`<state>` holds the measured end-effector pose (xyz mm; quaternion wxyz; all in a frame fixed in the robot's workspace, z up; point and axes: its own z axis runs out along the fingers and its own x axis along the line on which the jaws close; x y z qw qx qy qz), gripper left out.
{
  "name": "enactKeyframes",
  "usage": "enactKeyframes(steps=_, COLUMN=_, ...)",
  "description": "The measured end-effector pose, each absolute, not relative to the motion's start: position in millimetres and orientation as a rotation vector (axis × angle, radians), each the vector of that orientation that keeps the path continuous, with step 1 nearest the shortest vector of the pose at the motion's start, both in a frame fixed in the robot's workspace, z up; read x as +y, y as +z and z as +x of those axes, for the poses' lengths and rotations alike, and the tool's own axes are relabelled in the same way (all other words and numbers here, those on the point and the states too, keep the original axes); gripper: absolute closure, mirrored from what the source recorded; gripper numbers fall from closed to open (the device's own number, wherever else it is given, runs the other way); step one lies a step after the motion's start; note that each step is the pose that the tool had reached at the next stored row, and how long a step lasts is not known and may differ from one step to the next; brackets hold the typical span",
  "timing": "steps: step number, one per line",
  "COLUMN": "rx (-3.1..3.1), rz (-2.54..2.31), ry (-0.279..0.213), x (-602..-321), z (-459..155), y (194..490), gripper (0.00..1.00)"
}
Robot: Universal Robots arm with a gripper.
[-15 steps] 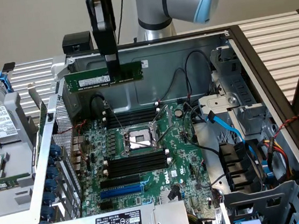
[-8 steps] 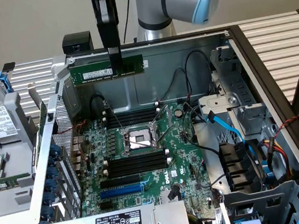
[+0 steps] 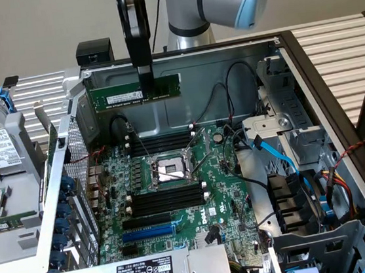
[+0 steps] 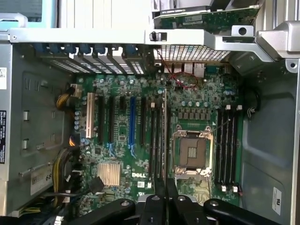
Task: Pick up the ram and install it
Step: 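Pick up the ram and move it above insertion slot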
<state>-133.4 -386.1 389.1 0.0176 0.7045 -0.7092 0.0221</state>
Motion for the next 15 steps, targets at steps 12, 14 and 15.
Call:
enactKeyframes(steps=12, rx=-2.261, rz=2.145, ry=0.051, x=-393.1, z=-124.6, y=374.5, gripper=0.87)
enactKeyframes(steps=14, rx=-2.263, rz=2.146, ry=0.048, x=-393.5, z=-124.6, y=374.4, gripper=0.87)
enactKeyframes(steps=15, rx=-2.263, rz=2.147, ry=0.047, x=-393.9, z=-124.1, y=374.4, gripper=0.87)
